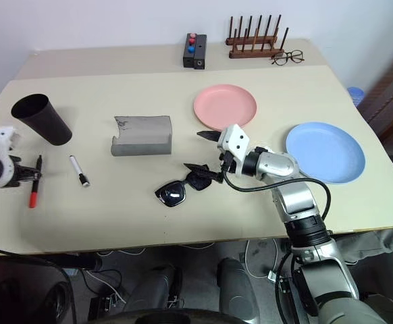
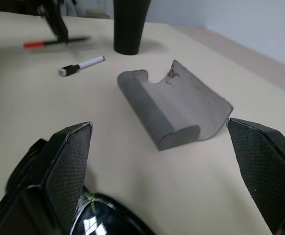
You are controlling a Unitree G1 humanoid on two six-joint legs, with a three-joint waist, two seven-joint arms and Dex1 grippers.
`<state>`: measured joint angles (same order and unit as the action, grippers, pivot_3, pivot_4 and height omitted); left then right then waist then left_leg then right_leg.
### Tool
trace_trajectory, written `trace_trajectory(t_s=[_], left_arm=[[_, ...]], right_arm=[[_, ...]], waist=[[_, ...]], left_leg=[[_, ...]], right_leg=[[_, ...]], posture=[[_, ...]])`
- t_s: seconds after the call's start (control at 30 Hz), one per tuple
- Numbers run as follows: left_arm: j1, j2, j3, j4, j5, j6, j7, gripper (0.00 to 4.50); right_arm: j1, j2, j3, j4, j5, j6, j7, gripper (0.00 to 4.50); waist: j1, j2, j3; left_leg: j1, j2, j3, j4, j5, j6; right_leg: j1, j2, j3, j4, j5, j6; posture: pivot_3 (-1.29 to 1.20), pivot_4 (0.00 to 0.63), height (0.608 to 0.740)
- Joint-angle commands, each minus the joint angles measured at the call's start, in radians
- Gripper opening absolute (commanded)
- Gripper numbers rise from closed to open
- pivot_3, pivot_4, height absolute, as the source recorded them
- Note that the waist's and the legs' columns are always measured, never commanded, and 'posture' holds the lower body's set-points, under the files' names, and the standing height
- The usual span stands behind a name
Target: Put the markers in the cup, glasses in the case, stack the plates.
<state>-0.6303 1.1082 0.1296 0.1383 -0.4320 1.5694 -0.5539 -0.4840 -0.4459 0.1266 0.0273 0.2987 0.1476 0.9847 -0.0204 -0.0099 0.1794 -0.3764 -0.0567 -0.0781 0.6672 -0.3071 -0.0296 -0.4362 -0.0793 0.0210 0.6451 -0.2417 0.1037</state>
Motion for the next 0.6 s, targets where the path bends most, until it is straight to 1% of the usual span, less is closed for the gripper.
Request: trace_trajectory(t_s=[0.03,0.07,0.13,0.23,0.3,0.33,0.4,0.47,0.57,0.6], left_arm=[[0.031,0.029,0.032,-0.15,-0.063,-0.035,-0.071,0.03],[0.045,-0.014,0.087,-0.2,-0.091,-0.113,-0.097,0.03],[0.043,-0.114,0.201,-0.25,-0.151,-0.177,-0.119,0.03],[0.09,-0.211,0.239,-0.325,-0.093,-0.512,-0.115,0.03],[0.102,-0.249,0.248,-0.328,-0.072,-0.665,-0.128,0.03],[0.077,-0.269,0.253,-0.31,-0.071,-0.715,-0.119,0.03],[-0.003,-0.307,0.258,-0.236,-0.058,-0.829,-0.09,0.03],[-0.104,-0.331,0.266,-0.107,-0.025,-0.975,-0.062,0.03],[-0.212,-0.316,0.266,0.108,0.059,-1.213,-0.034,0.03],[-0.243,-0.306,0.273,0.185,0.071,-1.266,-0.032,0.03]], right_arm=[[-0.007,-0.009,-0.05,-0.052,0.069,0.011,0.03,4.5],[-0.009,0.001,-0.072,-0.072,0.122,0.037,0.036,4.5],[-0.011,0.014,-0.106,-0.117,0.226,0.105,0.049,4.5],[-0.01,0.022,-0.145,-0.183,0.363,0.191,0.069,4.5],[-0.012,0.019,-0.158,-0.202,0.418,0.238,0.077,4.5],[-0.014,0.016,-0.155,-0.201,0.405,0.232,0.074,4.5],[-0.021,0.008,-0.139,-0.181,0.351,0.203,0.064,4.5],[-0.031,0.009,-0.13,-0.152,0.316,0.187,0.05,4.5],[-0.035,0.019,-0.134,-0.138,0.299,0.173,0.038,4.5],[-0.036,0.022,-0.136,-0.136,0.295,0.169,0.031,4.5]], waist=[[0.005,0.0,0.0],[0.006,0.0,0.0],[0.011,0.0,0.0],[0.006,-0.001,0.0],[0.002,-0.001,0.0],[0.002,-0.001,0.0],[0.007,-0.001,0.0],[0.011,-0.002,0.0],[0.009,-0.003,0.0],[0.005,-0.003,0.0]], left_leg=[[0.001,0.0,0.0,0.0,0.0,0.001],[0.001,0.0,0.0,0.0,-0.001,0.002],[0.001,0.0,0.0,0.0,-0.001,0.002],[0.001,0.001,-0.002,0.001,0.0,0.0],[0.001,0.001,-0.001,0.0,0.001,-0.002],[0.001,0.001,-0.001,0.0,0.002,-0.002],[0.001,0.001,-0.001,0.0,0.001,-0.002],[0.001,0.001,-0.001,0.001,-0.001,0.002],[0.002,0.0,0.0,0.001,0.0,0.001],[0.002,0.0,0.0,0.001,0.0,0.0]], right_leg=[[0.001,0.0,0.0,0.0,0.0,0.0],[0.002,0.0,0.0,0.0,0.0,0.0],[0.002,-0.001,0.0,0.0,0.0,0.0],[0.003,-0.001,-0.001,-0.001,0.0,0.0],[0.002,-0.001,-0.001,-0.001,0.0,0.0],[0.002,-0.001,-0.001,-0.001,0.0,-0.001],[0.002,-0.001,-0.001,-0.001,0.0,-0.001],[0.002,0.0,-0.002,-0.001,0.0,-0.001],[0.003,0.0,-0.002,-0.001,0.0,-0.001],[0.003,0.0,-0.002,-0.001,0.0,-0.001]], posture=[[0.0,0.15,0.74],[0.0,0.15,0.74],[0.0,0.15,0.74],[0.0,0.15,0.74],[0.0,0.15,0.74],[0.0,0.15,0.74],[0.0,0.15,0.74],[0.0,0.15,0.74],[0.0,0.15,0.74],[0.0,0.15,0.74]])
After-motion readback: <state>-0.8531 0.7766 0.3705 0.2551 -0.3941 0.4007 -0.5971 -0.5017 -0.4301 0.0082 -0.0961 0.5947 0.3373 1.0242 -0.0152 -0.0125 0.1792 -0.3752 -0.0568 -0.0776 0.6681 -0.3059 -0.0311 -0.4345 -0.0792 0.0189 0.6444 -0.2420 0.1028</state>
